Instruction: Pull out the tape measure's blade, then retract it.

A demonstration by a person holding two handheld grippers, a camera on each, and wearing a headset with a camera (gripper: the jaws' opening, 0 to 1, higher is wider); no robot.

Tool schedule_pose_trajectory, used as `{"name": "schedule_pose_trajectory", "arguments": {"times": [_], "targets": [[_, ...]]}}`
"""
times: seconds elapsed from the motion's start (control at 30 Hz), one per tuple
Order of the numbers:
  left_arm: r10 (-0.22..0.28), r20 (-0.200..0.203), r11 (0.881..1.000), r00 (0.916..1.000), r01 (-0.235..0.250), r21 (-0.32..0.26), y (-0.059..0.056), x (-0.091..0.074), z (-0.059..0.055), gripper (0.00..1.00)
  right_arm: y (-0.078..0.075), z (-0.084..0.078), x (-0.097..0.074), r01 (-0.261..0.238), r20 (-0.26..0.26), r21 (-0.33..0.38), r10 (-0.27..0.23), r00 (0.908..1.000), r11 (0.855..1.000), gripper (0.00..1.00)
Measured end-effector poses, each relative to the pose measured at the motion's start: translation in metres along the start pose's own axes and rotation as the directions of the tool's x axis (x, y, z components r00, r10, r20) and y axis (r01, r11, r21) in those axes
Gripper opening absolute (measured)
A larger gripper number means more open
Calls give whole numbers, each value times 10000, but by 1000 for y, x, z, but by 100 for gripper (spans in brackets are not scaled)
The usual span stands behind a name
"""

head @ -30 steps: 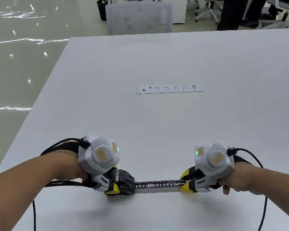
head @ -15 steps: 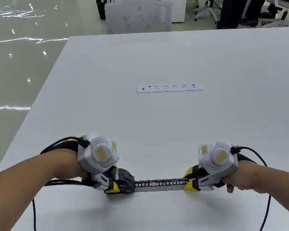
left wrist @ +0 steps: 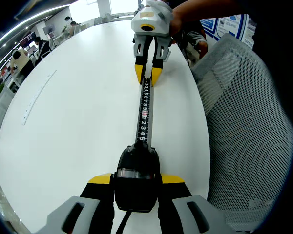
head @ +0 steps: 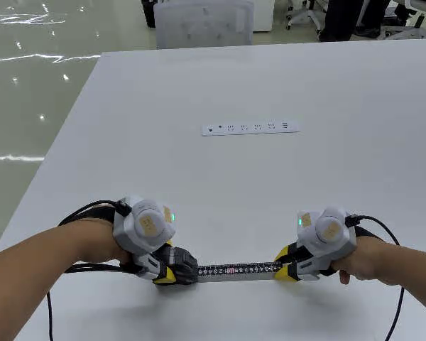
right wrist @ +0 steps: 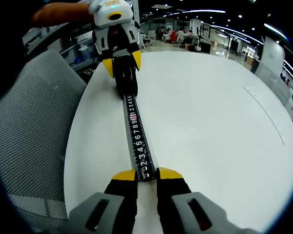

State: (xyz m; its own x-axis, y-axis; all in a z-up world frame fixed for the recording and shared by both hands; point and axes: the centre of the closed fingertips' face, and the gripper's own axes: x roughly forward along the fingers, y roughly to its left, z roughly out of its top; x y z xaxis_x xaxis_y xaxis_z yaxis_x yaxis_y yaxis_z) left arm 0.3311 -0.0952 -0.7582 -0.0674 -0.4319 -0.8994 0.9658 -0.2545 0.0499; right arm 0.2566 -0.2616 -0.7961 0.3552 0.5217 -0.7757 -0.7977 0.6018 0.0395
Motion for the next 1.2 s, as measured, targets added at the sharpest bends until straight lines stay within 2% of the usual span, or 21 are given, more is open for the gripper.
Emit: {"name": "schedule_pose_trajectory", "arguments": {"times": [0.37,0.73,1.2], "targets": [[58,63,10000,10000,-58,15,1,0,0,31,-2,-6,-6,83,-119,-23,-83,9999,10000,12],[2,47,10000,10000,-2,42,0,0,0,30,-4,-19,-16,185,-273,46,-183,9995,9998,12],[-17,74,10000,10000,17,45,0,0,1,30,-6,-25,-21,254,-347,210,-246,9991,9995,12]]}}
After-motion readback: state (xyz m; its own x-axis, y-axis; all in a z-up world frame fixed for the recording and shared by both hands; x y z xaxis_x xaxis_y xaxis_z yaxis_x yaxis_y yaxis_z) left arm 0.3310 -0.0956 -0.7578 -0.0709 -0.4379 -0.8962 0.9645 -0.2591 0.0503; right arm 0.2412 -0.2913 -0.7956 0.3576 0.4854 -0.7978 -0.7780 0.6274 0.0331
